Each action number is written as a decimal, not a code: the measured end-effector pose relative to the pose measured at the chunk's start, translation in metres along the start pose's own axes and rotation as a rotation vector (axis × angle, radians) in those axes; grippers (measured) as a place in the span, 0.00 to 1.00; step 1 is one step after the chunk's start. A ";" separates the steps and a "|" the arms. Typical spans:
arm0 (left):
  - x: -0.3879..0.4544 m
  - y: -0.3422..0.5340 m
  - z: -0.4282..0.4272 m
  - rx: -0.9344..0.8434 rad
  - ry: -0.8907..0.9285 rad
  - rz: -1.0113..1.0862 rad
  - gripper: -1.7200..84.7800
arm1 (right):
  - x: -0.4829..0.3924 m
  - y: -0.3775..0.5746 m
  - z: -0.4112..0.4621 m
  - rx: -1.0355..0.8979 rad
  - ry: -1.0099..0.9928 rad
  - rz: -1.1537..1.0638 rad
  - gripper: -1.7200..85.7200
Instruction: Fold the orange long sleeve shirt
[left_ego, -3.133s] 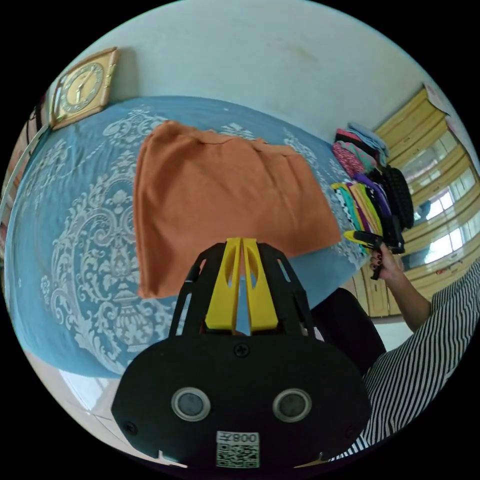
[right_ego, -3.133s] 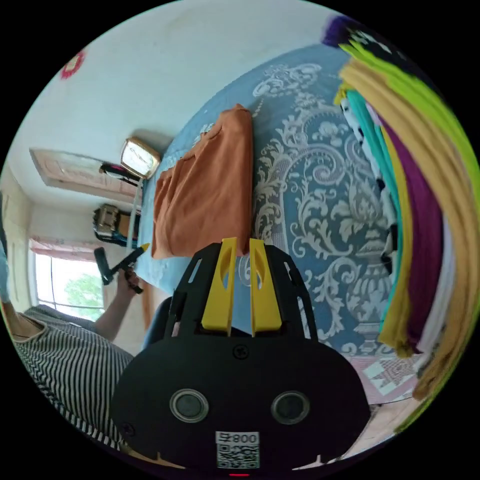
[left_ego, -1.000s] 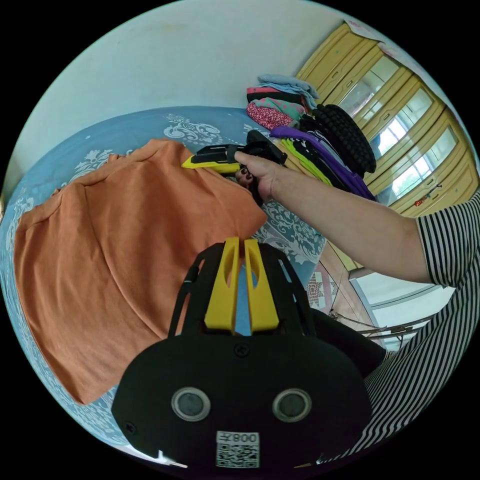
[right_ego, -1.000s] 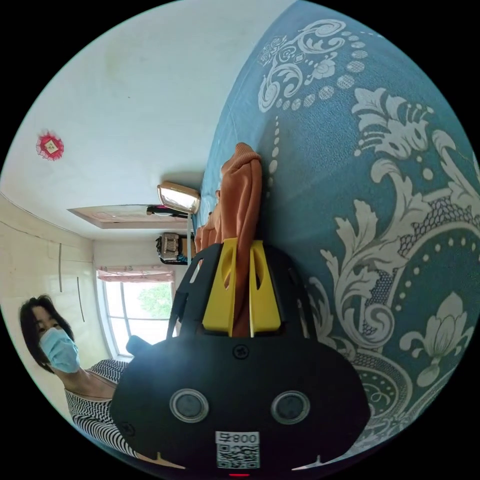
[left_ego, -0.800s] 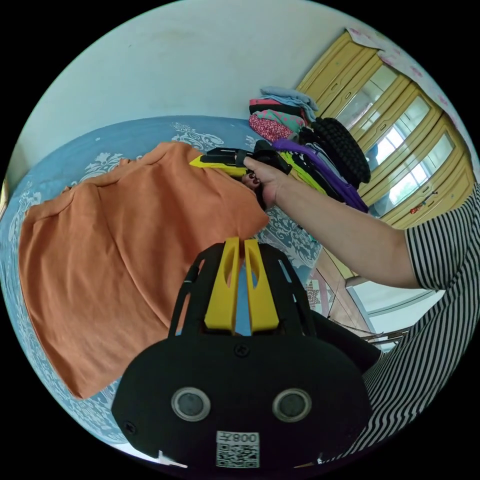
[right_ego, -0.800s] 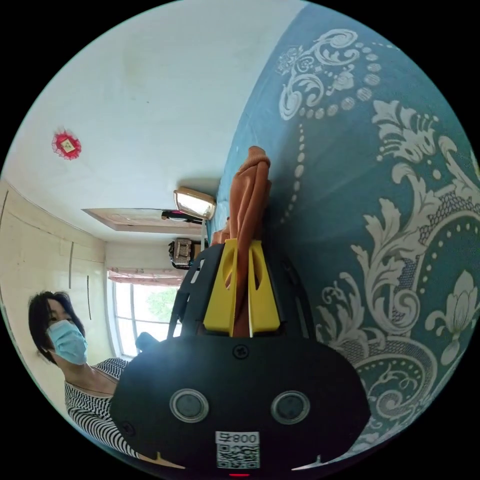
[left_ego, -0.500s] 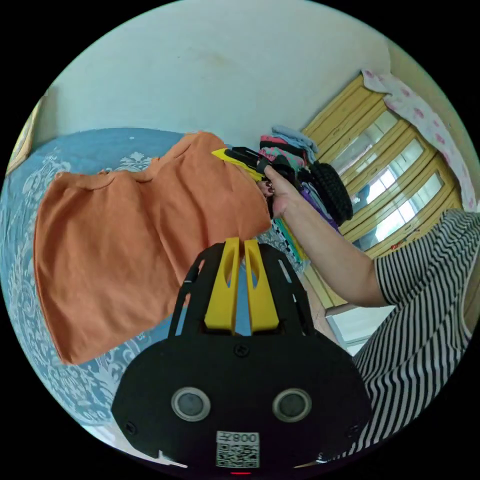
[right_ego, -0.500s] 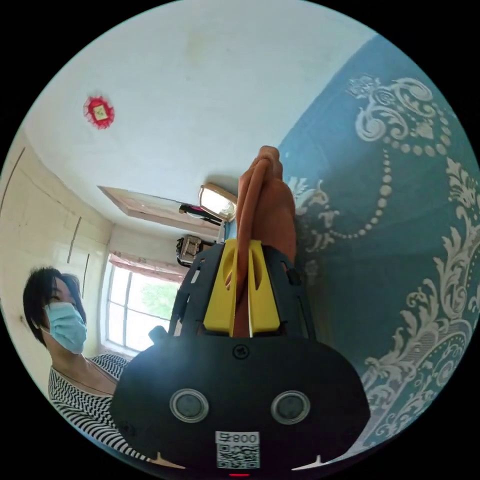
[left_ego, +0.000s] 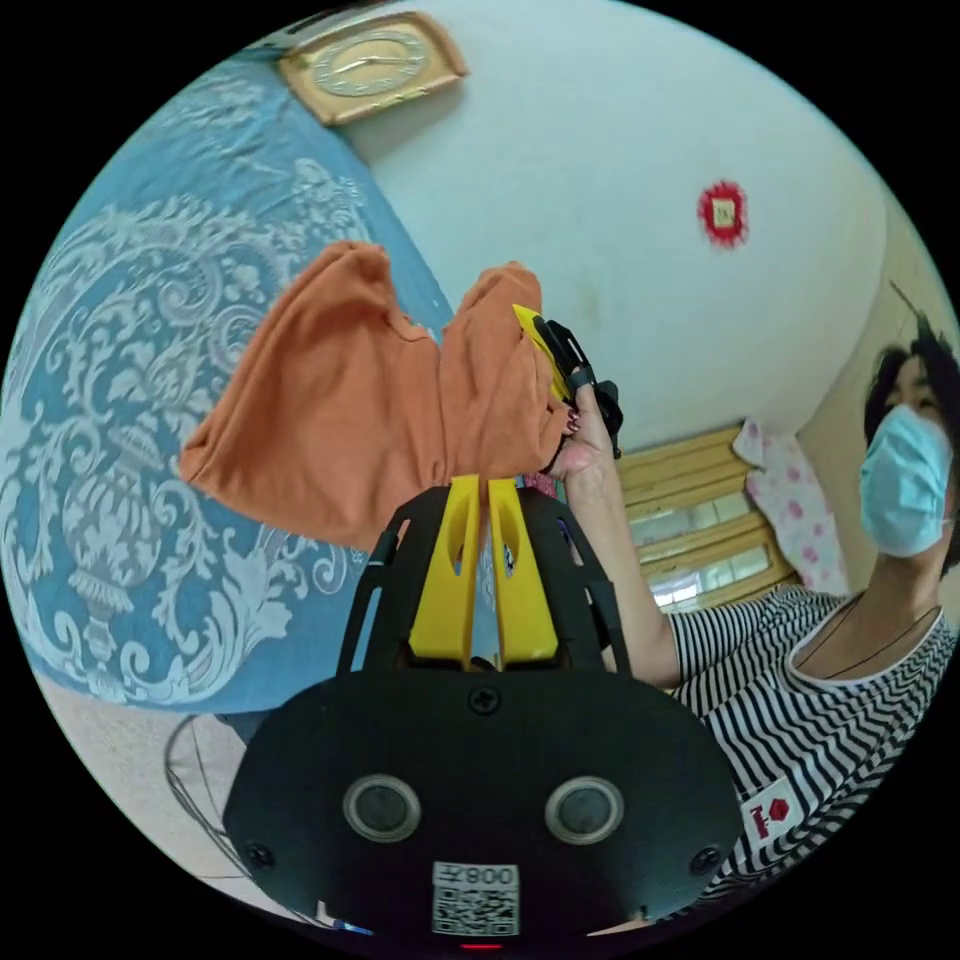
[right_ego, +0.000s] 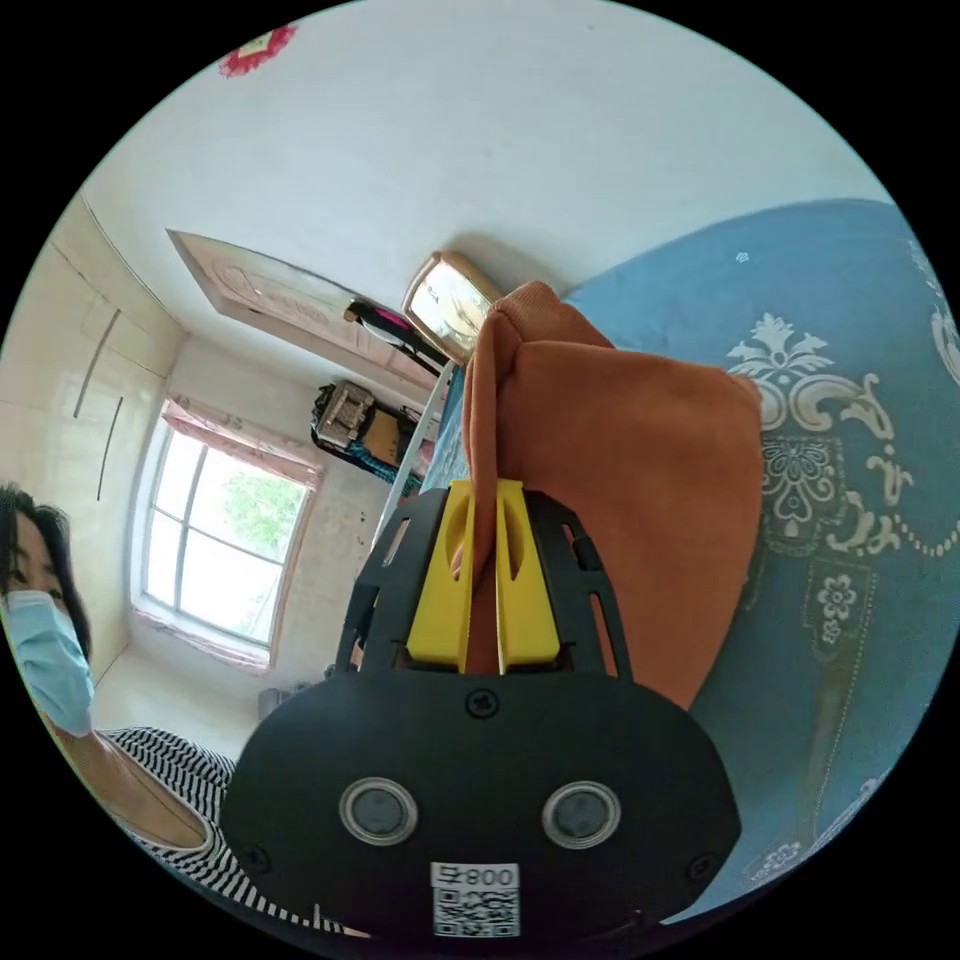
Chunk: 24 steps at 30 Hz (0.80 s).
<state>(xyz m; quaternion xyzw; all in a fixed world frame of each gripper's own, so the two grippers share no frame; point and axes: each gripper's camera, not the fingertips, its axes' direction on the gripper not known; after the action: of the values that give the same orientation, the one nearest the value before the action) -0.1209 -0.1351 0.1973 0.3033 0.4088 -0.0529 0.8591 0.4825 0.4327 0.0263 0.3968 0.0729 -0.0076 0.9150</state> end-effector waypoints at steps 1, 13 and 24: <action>-0.003 -0.001 -0.006 0.009 0.000 -0.016 0.04 | -0.005 -0.004 0.005 -0.012 0.011 0.002 0.05; -0.032 -0.019 -0.071 0.089 0.004 -0.175 0.04 | -0.078 -0.057 0.053 -0.165 0.164 0.003 0.06; 0.001 0.012 -0.114 0.130 -0.135 -0.146 0.02 | -0.127 -0.088 0.040 -0.233 0.208 -0.035 0.10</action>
<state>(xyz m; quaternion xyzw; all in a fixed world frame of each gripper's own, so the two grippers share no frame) -0.1929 -0.0602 0.1475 0.3236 0.3668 -0.1619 0.8570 0.3552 0.3376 0.0079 0.2854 0.1744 0.0262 0.9420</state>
